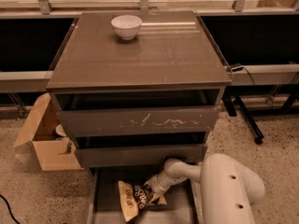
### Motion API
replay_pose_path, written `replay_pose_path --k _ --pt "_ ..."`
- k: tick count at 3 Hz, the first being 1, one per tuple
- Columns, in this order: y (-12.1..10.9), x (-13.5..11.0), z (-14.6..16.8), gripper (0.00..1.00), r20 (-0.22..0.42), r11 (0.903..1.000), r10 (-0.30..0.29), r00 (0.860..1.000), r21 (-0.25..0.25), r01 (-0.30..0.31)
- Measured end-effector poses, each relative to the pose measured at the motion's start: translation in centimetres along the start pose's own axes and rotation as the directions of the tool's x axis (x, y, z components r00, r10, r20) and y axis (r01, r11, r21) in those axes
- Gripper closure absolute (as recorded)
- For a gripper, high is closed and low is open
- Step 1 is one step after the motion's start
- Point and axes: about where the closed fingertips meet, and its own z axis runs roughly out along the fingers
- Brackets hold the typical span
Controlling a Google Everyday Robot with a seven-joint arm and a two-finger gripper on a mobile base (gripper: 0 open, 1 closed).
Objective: Pick brown chip bag from bottom drawer and place on counter
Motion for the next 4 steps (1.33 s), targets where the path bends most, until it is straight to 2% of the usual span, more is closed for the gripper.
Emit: replay_pose_path --k 1,2,4 --pt "0.56 -0.66 -1.13 0.95 -0.004 0.9995 -0.011 1.000 0.028 0.011" --pt "0.68 -0.85 -1.59 1.00 -0.009 0.9986 -0.019 1.000 0.050 0.020" --pt "0.96 -1.39 -1.81 1.00 -0.012 0.9979 -0.031 0.999 0.056 0.032"
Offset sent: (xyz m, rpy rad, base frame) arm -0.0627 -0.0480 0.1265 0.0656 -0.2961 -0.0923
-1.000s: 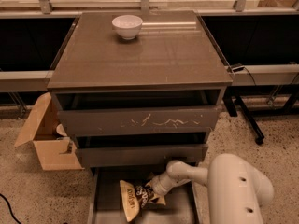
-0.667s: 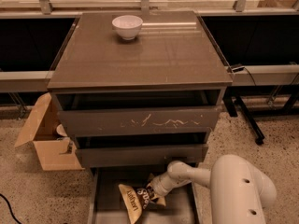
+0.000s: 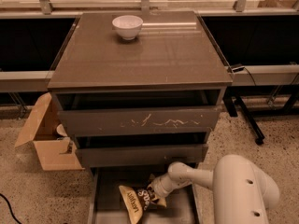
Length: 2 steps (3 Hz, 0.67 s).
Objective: Pick brown chip bag from bottom drawer and place on counter
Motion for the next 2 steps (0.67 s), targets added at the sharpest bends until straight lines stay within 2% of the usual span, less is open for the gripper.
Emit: replay_pose_path --k 2 --pt "-0.25 0.30 -0.17 1.00 -0.008 0.9998 0.000 1.000 0.018 0.001"
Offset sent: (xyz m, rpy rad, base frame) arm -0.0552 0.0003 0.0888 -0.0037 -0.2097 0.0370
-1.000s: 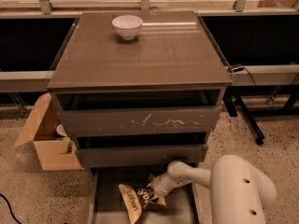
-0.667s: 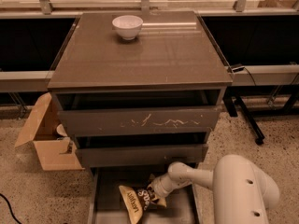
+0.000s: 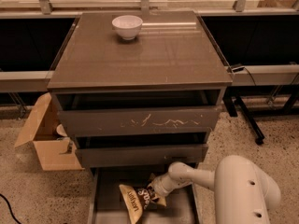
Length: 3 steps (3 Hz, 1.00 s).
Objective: Pick brown chip bag from bottom drawer and place on counter
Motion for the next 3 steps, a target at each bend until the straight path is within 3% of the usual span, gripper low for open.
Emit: replay_pose_path --k 2,3 --pt "-0.63 0.16 -0.22 1.00 -0.009 0.9989 -0.031 0.999 0.033 0.031" --pt "0.20 -0.63 -0.35 1.00 0.003 0.9990 -0.037 0.999 0.024 0.037"
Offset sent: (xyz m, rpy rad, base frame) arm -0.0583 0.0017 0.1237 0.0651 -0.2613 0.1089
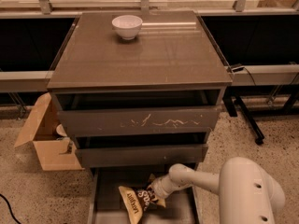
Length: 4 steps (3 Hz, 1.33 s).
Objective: Pick brown chip bag from bottom drawer and place on counter
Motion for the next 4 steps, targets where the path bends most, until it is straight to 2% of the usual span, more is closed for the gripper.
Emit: replay_pose_path --k 4 --pt "0.06 -0.36 -0.18 1.00 0.010 0.9994 -0.027 1.000 0.020 0.027"
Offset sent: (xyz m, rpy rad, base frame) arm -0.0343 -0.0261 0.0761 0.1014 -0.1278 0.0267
